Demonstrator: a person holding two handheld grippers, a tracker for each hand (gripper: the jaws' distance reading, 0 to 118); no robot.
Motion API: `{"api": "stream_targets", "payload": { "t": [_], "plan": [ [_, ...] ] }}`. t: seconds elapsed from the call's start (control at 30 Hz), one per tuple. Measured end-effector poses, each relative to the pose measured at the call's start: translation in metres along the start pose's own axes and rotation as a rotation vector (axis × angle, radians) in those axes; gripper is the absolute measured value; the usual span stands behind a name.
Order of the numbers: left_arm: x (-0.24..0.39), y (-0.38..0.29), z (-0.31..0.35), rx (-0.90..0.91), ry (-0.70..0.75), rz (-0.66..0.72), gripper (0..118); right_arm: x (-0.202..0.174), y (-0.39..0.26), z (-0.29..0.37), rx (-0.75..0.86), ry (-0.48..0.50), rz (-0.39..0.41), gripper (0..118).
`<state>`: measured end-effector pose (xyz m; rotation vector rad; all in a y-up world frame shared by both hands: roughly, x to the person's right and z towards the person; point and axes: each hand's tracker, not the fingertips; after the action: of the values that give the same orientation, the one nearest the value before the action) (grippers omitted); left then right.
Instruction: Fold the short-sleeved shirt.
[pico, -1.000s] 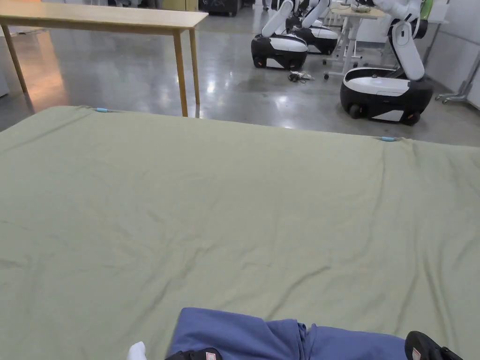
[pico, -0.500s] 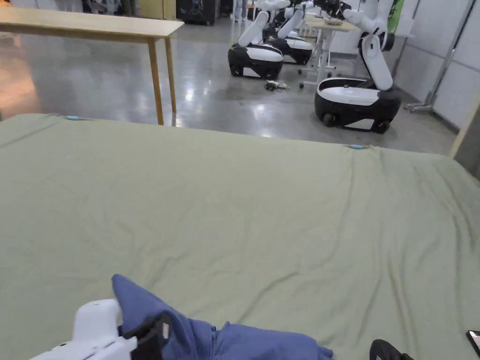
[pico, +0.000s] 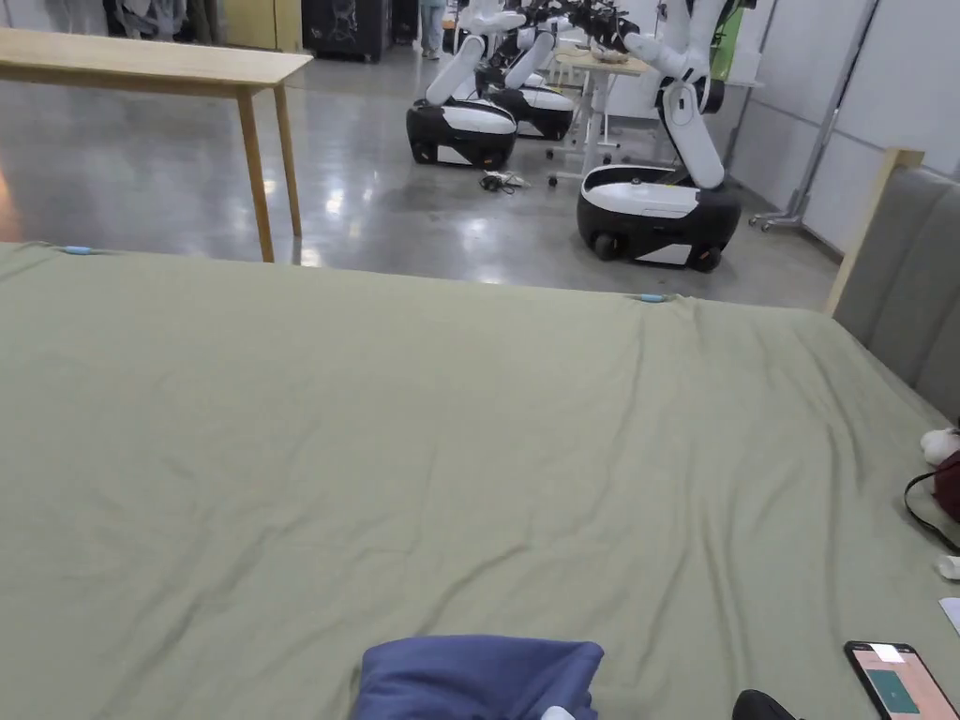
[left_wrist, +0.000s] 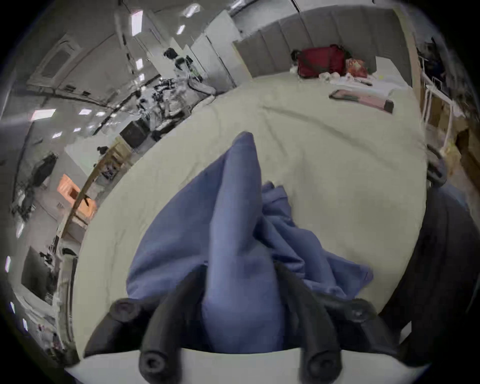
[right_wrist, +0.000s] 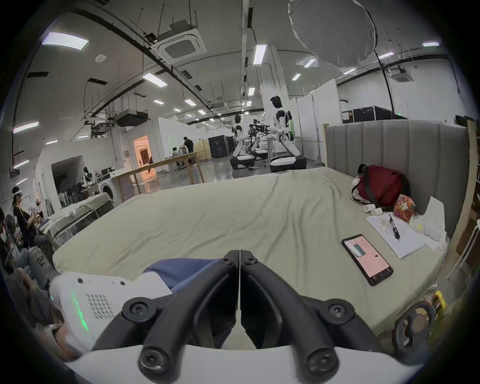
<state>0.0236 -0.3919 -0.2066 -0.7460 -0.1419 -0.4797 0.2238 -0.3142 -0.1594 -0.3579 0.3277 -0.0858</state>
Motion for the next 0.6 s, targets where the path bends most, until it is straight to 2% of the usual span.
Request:
{"api": "stream_targets", "payload": {
  "t": [0.03,0.07,0.2,0.3,0.4,0.43,0.47,0.53,0.57,0.6],
  "plan": [
    [-0.011,0.001,0.008,0.021,-0.05,0.057,84,0.0,0.0,0.0,0.001,0.001,0.004,6],
    [-0.023,0.002,0.019,0.047,-0.1,0.109,92,0.0,0.0,0.0,0.0,0.003,0.004,6],
    [-0.078,-0.003,0.062,0.142,-0.302,0.377,92,-0.001,-0.003,-0.003,-0.002,0.013,-0.007,6],
    [-0.123,-0.028,0.071,0.287,-0.432,0.677,92,-0.003,-0.006,-0.003,-0.007,0.017,-0.007,6],
    [-0.149,-0.064,0.036,0.221,-0.592,1.018,92,-0.003,-0.009,-0.004,-0.02,0.019,-0.008,7],
    [-0.15,-0.076,0.022,0.169,-0.699,1.11,91,-0.003,-0.01,-0.005,-0.024,0.02,-0.009,7],
    [-0.145,-0.079,0.011,0.186,-0.731,1.154,79,-0.003,-0.01,-0.005,-0.026,0.022,-0.009,7],
    [-0.131,-0.077,-0.001,0.183,-0.79,1.163,40,-0.004,-0.01,-0.005,-0.03,0.021,-0.004,7],
    [-0.121,-0.072,-0.007,0.164,-0.813,1.159,28,-0.003,-0.01,-0.005,-0.032,0.019,-0.005,7],
    [-0.106,-0.064,-0.006,0.153,-0.838,1.153,28,-0.003,-0.01,-0.006,-0.034,0.019,-0.008,7]
  ]
}}
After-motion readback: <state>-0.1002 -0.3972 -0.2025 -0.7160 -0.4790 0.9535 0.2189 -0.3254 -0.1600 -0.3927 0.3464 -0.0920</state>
